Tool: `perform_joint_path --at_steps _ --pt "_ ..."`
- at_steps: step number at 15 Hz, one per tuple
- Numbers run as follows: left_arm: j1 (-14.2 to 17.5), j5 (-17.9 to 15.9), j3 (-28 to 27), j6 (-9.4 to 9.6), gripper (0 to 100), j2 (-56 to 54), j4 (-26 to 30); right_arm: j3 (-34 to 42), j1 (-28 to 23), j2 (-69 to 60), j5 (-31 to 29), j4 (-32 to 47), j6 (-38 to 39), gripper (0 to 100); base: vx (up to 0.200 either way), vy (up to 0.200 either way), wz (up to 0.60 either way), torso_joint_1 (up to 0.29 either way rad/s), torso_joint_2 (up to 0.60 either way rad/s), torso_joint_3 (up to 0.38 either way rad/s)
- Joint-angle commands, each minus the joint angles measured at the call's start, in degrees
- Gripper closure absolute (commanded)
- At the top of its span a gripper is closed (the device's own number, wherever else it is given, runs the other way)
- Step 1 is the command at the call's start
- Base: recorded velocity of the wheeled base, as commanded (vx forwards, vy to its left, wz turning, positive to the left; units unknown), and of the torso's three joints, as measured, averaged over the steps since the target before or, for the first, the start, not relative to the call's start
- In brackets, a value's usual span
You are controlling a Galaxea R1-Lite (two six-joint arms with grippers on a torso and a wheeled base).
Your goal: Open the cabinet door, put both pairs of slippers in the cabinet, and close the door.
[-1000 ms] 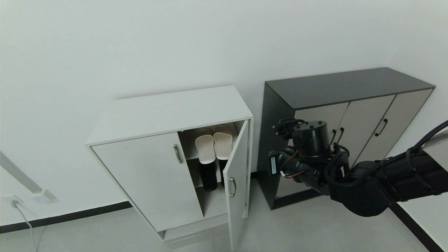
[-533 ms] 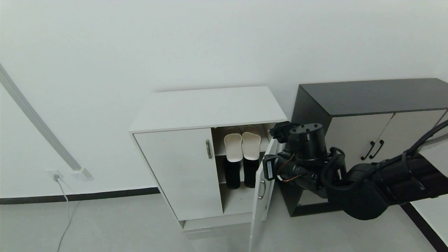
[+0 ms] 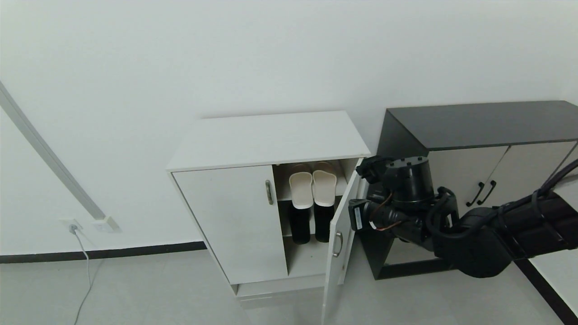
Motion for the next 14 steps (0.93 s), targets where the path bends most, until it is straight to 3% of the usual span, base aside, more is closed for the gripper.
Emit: perform_joint_path --at_steps 1,7,14 --pt "0.01 0.00 0.01 0.00 100 0.06 0.00 2.60 -0.53 -0.97 0.08 -0.14 -0.08 100 0.000 0.000 0.00 0.000 0.00 0.000" --pt "0.01 0.00 0.01 0.00 100 0.06 0.00 2.77 -1.40 4.39 0.25 -3.04 0.19 100 0.000 0.000 0.00 0.000 0.00 0.000" --pt "0.01 0.00 0.01 0.00 100 0.06 0.00 -6.46 -2.37 11.24 0.25 -3.39 0.45 100 0.000 0.000 0.00 0.000 0.00 0.000"
